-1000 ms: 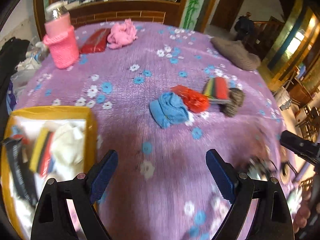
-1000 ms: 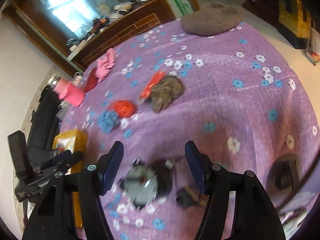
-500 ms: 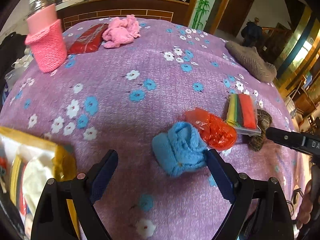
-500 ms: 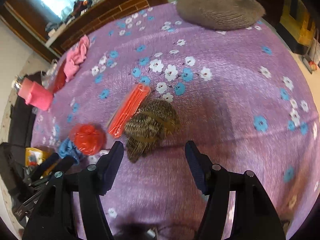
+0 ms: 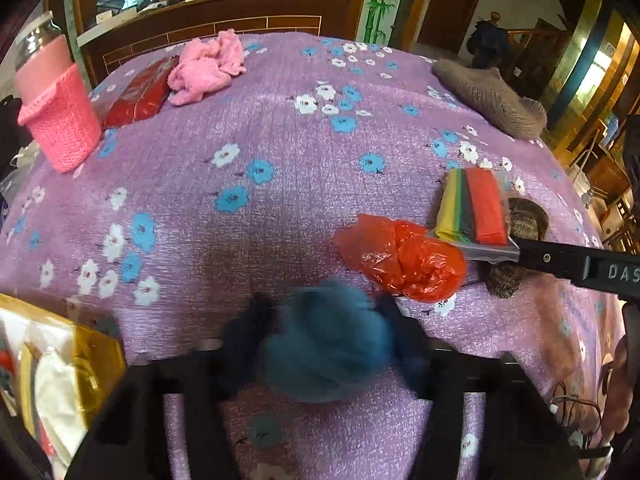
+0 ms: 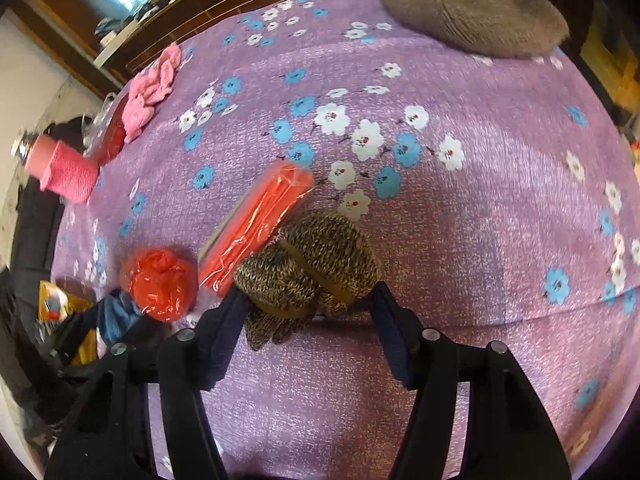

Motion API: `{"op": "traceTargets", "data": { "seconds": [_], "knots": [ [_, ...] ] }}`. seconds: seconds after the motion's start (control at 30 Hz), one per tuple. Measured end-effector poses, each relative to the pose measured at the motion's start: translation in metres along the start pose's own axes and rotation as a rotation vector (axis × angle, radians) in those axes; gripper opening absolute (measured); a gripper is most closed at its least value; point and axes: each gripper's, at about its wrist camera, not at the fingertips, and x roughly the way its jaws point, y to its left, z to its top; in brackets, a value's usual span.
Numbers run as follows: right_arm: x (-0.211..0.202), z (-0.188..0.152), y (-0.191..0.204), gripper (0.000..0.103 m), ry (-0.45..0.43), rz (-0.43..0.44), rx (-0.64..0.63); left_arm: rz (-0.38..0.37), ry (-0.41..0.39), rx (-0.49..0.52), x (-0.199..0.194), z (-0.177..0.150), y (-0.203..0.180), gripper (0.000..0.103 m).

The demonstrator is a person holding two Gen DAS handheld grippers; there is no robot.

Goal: Organize soft objects
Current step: 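Grasp and lift the blue sock with the left tool while the right tool grasps the brown knit glove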

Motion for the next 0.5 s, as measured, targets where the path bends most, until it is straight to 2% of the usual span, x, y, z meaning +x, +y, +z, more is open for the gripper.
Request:
{"op": "traceTargets", "data": {
  "seconds": [0.23,0.5],
  "knots": [
    [-0.022,-0.011,0.000,0.056,-0.045,-0.028,-0.011,-0.044,-0.029,-0.033,-0.031,-0.012,0.008,0.043],
    [-0.071,-0.040,0.007,0.056,-0.133,-0.044,-0.029,-0.131,-0.106,-0.060,-0.102,-0.046,0.021,0.040]
  ]
}}
